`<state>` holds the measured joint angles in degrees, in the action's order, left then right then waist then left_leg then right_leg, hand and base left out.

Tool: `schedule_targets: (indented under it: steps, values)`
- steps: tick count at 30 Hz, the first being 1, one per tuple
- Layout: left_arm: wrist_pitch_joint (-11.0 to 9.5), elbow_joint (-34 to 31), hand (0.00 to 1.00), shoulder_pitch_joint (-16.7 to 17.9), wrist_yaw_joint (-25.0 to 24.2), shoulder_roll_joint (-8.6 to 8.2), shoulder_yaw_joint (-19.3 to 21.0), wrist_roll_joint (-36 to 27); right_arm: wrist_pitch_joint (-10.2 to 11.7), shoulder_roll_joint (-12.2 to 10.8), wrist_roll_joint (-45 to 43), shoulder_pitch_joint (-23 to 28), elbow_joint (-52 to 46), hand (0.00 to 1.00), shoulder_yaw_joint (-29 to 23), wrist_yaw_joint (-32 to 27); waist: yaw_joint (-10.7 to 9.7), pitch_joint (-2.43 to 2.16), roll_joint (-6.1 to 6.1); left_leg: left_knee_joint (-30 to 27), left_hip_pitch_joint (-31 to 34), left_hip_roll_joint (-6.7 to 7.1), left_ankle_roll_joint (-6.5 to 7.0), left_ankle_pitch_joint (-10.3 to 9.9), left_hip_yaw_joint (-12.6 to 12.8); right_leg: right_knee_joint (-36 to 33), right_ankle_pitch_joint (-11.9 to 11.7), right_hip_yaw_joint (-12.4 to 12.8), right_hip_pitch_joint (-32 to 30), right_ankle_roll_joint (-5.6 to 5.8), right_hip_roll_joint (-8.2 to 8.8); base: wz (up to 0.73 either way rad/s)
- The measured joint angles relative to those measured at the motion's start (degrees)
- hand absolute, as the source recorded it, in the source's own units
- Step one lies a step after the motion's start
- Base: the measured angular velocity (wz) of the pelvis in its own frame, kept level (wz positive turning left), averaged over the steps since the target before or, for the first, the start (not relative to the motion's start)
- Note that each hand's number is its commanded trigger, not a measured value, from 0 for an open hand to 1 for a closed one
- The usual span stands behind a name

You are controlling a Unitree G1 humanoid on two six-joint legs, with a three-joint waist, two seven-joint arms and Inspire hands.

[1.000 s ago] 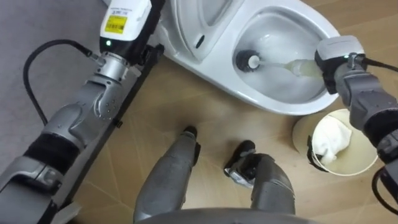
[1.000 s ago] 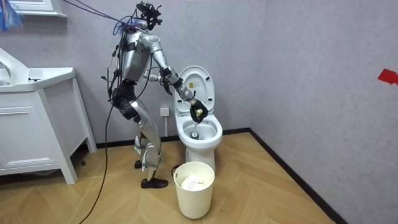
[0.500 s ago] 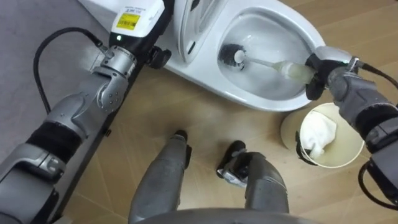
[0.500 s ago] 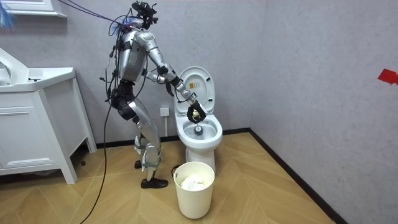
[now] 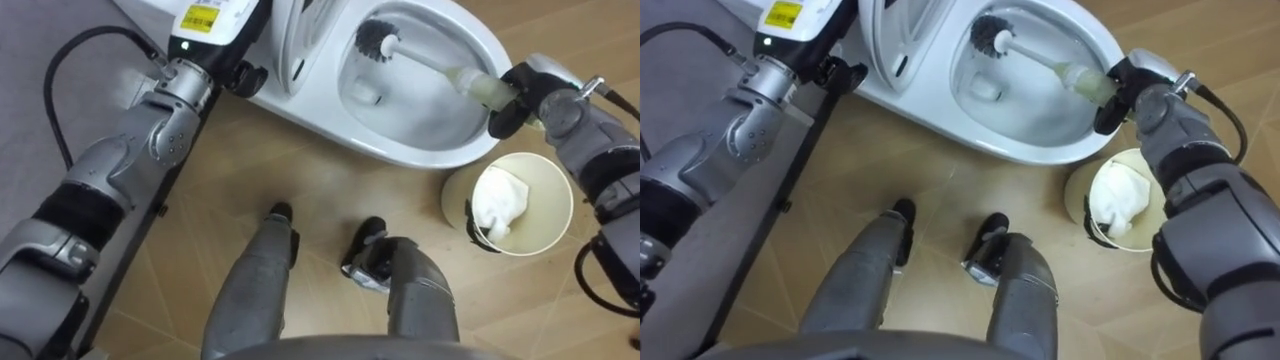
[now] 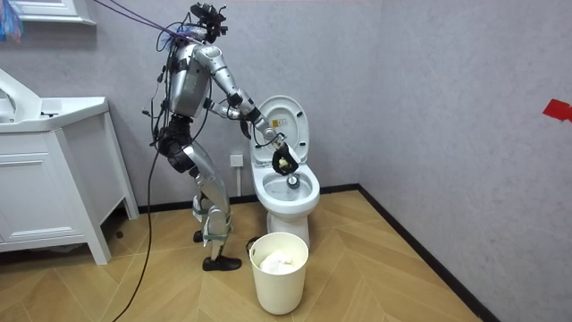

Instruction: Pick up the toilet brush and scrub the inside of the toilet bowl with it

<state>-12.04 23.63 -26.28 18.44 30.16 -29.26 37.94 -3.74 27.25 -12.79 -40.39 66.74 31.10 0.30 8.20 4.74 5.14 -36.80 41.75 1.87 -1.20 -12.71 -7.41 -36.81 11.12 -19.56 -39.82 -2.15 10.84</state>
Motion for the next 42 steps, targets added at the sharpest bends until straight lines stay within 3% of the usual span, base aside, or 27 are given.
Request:
schedule_targets:
  steps: [7, 11, 14, 18, 21, 27, 29, 33, 42]
  values:
    - [-0.34, 0.12, 0.00, -0.22, -0.30, 0.42, 1.54, 2.83, 0.51, 0.11, -2.32, -0.01, 0.00, 1.00, -1.93, 0.29, 0.09, 0.01, -0.05, -0.87, 0.79, -0.04, -0.07, -0.07, 0.10, -0.82, 0.11, 0.13, -0.89, -0.13, 0.07, -0.01]
    - [-1.34, 0.55, 0.00, -0.12, -0.52, 2.21, 1.69, 2.86, 0.58, 0.21, -4.86, 0.00, -0.61, 1.00, -1.80, 1.19, 0.56, 0.02, -0.22, -0.50, 0.36, -0.25, -0.17, -0.08, 0.42, -0.75, 0.02, 0.01, -0.80, -0.44, 0.10, -0.07]
    - [-2.15, 1.23, 0.00, -0.09, -0.52, 2.38, 1.68, 3.71, 0.65, 0.55, -9.52, 0.05, -0.67, 1.00, -1.66, 1.11, 1.85, -0.01, -0.32, 0.09, -0.45, -0.23, -0.30, -0.15, 0.92, -0.84, 0.22, 0.58, -0.78, -0.59, 0.17, -0.07]
    - [-2.51, 1.39, 0.00, -0.05, 0.28, 2.40, 1.68, 5.55, 0.65, 2.84, -17.39, 0.09, -2.29, 1.00, 2.24, 1.09, 3.46, 0.10, -2.55, 0.04, -0.34, -0.30, -0.57, -0.32, -0.11, -0.33, 0.44, -0.96, -0.09, -0.77, 0.15, 0.08]
    - [-2.90, 2.06, 0.00, 0.17, 1.45, 2.45, 1.69, 5.63, 0.16, 2.92, -22.66, 0.52, -2.52, 1.00, 5.35, 1.20, 5.38, -0.06, -3.80, 0.37, -0.34, -0.22, -0.68, -0.39, -0.43, -0.23, 0.65, -1.13, -0.08, -0.73, 0.13, 0.03]
    - [-2.89, 2.02, 0.00, 4.18, 2.86, 2.54, 6.27, 5.67, -1.00, 3.68, -27.17, 1.72, -2.60, 1.00, 5.82, 1.63, 7.29, -0.18, -3.99, 0.25, -0.41, -0.20, -0.76, -0.46, -0.69, -0.24, 1.15, -2.04, 0.15, -0.68, 0.27, 0.05]
    - [-2.66, 1.91, 0.00, 5.17, 3.42, 2.61, 6.59, 5.53, -1.02, 4.24, -27.08, 3.02, -2.60, 1.00, 5.82, 1.15, 7.93, -0.43, -4.41, 0.28, -0.48, -0.30, -0.76, -0.46, -0.83, 0.18, 1.15, -2.79, 0.78, -0.68, 0.25, 0.14]
    - [-1.69, 1.74, 0.00, 7.30, 3.90, 4.47, 6.67, 5.48, -1.24, 4.98, -27.01, 4.67, -2.56, 1.00, 5.80, 0.02, 8.56, -0.79, -4.99, 0.79, -0.61, -0.15, -0.65, -0.48, -1.09, 0.19, 1.25, -3.80, 1.51, -0.51, 0.66, 0.11]
    - [0.82, 2.40, 0.00, 8.16, 4.64, 4.50, 6.87, 5.48, -2.05, 5.32, -27.01, 6.28, -2.36, 1.00, 5.86, -0.93, 9.37, -0.99, -6.60, 0.05, -1.41, -0.18, -0.56, -0.48, -1.24, 0.74, 1.37, -4.25, 3.08, -0.39, 0.75, 0.02]
